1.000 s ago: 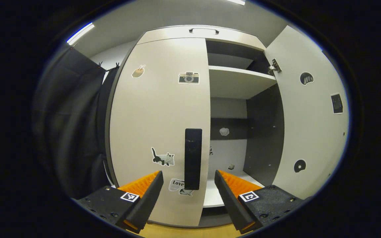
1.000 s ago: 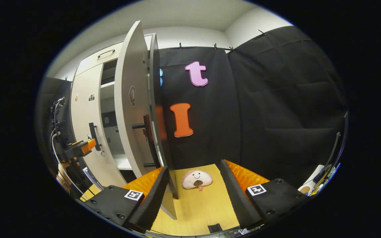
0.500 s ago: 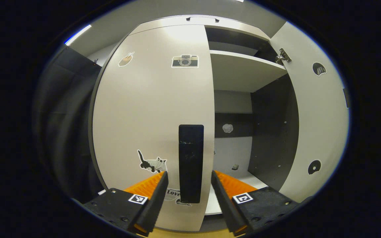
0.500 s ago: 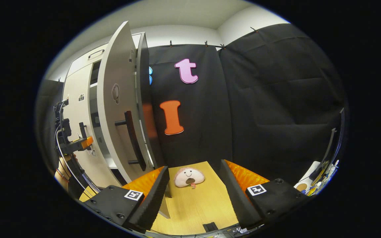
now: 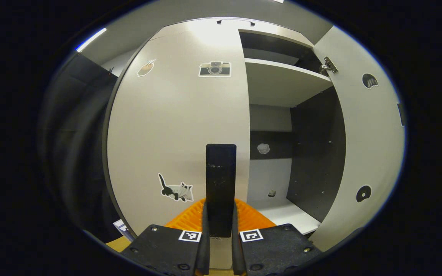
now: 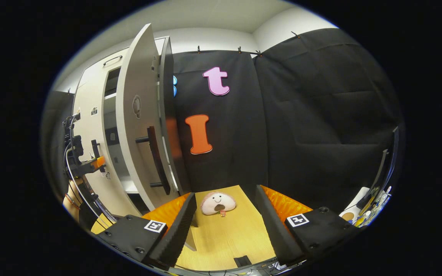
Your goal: Open the right door of the double-door shoe cabinet with the right hand, and open the left door with the left hand.
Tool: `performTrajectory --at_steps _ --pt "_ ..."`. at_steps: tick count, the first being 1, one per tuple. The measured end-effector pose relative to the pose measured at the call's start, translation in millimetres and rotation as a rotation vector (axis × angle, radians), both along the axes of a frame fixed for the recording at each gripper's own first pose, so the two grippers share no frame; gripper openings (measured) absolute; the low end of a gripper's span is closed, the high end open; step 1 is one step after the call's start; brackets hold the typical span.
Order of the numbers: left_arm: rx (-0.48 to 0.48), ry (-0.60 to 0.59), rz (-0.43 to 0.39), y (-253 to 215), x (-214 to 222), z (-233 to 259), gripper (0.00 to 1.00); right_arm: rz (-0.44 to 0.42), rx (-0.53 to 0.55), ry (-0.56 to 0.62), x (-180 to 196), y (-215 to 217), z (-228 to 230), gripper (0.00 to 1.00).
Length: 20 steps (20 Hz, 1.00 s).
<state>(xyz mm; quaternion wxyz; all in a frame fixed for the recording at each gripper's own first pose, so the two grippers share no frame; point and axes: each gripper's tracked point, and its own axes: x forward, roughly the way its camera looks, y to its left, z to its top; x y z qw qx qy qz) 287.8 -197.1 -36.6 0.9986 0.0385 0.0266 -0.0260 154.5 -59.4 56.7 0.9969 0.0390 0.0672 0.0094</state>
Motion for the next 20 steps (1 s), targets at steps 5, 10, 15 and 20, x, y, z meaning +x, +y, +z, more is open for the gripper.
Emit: performTrajectory --at_steps 5,10,15,20 --pt "-0.024 0.017 -0.053 12 -35 -1 0.19 0.013 -0.010 -0.012 -7 7 6 0.99" --pt "-0.017 0.036 -0.069 26 -65 0 0.17 0.028 -0.010 -0.018 -29 15 5 0.99" --pt "-0.014 0.036 -0.061 37 -83 1 0.15 0.030 -0.020 -0.025 -48 19 8 0.99" --pt "-0.003 0.035 -0.052 57 -105 6 0.15 0.034 -0.024 -0.035 -59 21 12 0.99"
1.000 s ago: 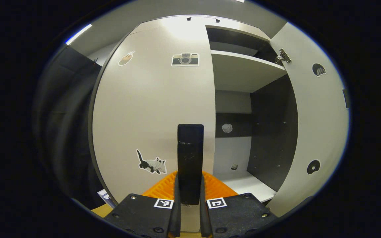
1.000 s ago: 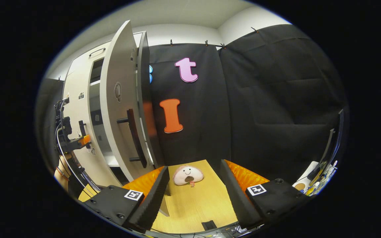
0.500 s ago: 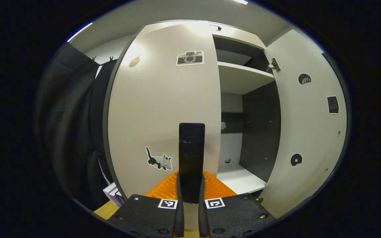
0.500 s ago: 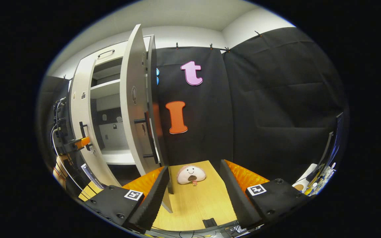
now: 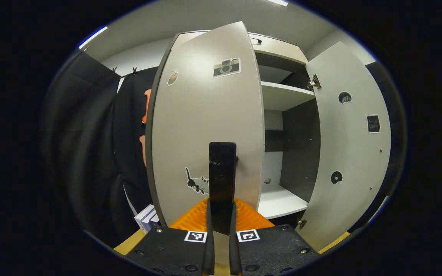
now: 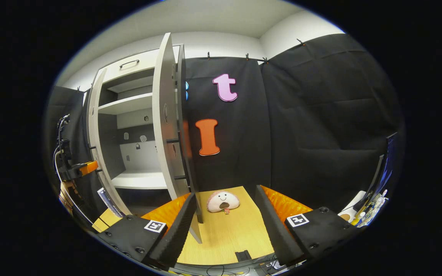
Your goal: Open the right door of the double-door shoe cabinet with the right hand, and open the left door with the left hand.
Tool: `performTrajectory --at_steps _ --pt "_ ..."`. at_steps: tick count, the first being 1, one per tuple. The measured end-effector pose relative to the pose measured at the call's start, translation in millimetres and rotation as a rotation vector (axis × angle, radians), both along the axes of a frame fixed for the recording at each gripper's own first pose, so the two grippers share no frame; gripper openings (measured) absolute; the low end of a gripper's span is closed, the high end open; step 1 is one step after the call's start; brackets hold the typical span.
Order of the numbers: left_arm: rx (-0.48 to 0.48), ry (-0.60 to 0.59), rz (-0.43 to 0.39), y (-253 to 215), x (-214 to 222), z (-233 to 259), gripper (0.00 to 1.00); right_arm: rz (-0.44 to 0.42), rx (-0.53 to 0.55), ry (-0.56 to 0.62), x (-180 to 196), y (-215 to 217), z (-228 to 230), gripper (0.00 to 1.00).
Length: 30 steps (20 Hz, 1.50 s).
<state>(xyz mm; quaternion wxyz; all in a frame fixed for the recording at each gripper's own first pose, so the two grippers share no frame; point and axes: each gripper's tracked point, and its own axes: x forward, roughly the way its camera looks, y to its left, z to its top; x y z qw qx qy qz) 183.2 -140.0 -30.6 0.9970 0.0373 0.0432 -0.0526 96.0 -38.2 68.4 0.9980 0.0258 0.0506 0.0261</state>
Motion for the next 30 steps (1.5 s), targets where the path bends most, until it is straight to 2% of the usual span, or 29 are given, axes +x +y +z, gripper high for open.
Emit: performTrajectory --at_steps 9,14,17,20,25,30 --pt "0.048 -0.028 0.069 60 -36 10 0.08 0.053 0.004 -0.011 -3 22 2 0.99" --pt "0.020 0.016 -0.007 60 -51 -3 0.04 0.094 0.016 -0.004 2 39 1 1.00" --pt "-0.024 0.036 0.011 61 -50 -6 0.04 0.114 0.016 -0.010 3 47 5 0.99" --pt "-0.003 0.029 0.024 65 -51 -6 0.04 0.124 0.013 -0.024 4 52 9 0.99" --pt "-0.030 0.028 0.045 70 -55 -6 0.05 0.130 0.014 -0.022 7 52 8 1.00" --pt "0.033 0.014 0.153 112 -59 -3 0.03 0.146 0.018 -0.022 16 57 8 0.99"
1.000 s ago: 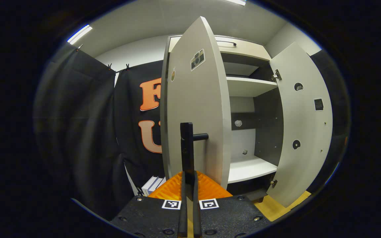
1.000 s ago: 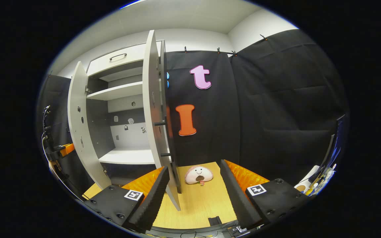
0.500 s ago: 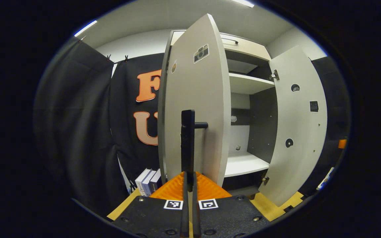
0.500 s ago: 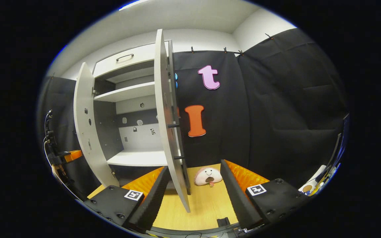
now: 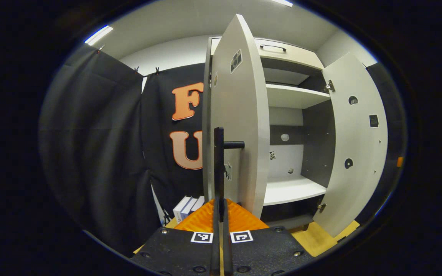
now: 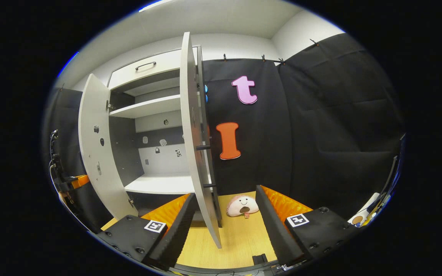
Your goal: Open the right door of the double-door shoe cabinet with the right hand, and open the left door with the left hand.
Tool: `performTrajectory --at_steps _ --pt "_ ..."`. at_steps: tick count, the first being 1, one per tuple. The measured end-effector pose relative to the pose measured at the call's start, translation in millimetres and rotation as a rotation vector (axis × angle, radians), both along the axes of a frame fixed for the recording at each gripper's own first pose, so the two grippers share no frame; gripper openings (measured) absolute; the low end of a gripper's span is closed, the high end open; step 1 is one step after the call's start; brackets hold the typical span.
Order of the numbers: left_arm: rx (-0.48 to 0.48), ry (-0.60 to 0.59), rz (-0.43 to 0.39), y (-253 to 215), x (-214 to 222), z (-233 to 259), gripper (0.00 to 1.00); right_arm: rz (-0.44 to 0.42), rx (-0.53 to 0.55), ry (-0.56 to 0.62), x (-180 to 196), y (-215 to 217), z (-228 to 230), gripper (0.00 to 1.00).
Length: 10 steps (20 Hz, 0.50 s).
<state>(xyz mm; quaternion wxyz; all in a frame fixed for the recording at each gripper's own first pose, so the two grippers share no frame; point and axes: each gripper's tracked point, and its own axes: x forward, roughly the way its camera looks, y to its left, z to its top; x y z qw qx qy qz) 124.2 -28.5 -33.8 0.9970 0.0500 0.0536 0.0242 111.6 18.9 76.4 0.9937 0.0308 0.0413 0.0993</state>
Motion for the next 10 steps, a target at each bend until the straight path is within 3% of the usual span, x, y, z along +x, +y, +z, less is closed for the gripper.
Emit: performTrajectory --at_steps 6,9,10 --pt "0.010 -0.022 0.113 52 -21 12 0.00 0.033 0.001 0.010 7 15 -4 1.00" --pt "-0.060 -0.022 0.093 54 -33 15 0.00 0.047 0.002 0.022 14 20 -6 1.00" --pt "-0.080 -0.024 0.089 54 -35 18 0.00 0.049 0.002 0.024 14 22 -8 0.89"
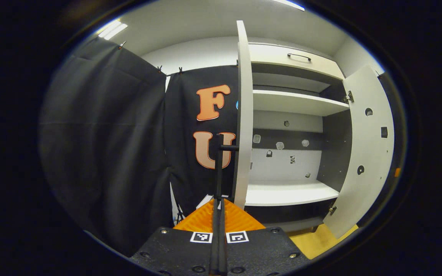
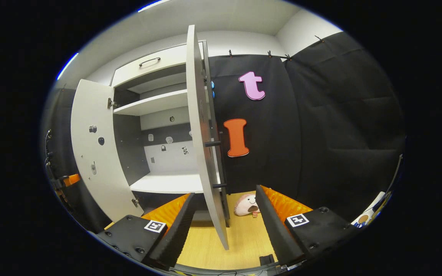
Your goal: Open the right door of the double-door shoe cabinet with the right hand, and open the left door with the left hand.
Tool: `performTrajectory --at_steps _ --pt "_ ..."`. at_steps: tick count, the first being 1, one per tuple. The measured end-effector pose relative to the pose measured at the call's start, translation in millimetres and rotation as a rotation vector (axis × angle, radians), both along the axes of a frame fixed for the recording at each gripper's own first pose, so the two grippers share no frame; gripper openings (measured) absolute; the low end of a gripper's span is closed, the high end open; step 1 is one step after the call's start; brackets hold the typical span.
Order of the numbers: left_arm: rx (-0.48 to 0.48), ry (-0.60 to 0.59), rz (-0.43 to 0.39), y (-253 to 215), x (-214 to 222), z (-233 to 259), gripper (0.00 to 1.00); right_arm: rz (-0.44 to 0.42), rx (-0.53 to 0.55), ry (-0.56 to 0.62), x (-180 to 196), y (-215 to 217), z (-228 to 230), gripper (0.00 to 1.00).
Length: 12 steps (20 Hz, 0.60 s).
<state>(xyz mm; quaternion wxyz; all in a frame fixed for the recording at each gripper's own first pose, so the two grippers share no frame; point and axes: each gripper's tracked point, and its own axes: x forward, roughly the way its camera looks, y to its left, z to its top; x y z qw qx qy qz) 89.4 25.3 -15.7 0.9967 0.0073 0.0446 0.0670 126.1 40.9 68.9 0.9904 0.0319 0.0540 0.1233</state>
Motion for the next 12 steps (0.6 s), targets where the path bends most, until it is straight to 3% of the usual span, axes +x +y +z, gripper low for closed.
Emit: performTrajectory --at_steps 2,3,11,12 --pt "-0.041 -0.006 -0.021 -11 -10 5 0.00 0.003 0.000 0.001 3 3 2 0.89" --pt "-0.059 -0.012 -0.035 -18 -17 10 0.00 0.002 -0.002 0.001 3 -1 2 0.99" --pt "-0.080 -0.056 -0.117 -95 -44 52 0.00 -0.048 -0.030 -0.016 2 -22 4 0.99" --pt "-0.065 -0.060 -0.136 -105 -44 55 0.04 -0.051 -0.035 -0.020 0 -23 5 0.99"
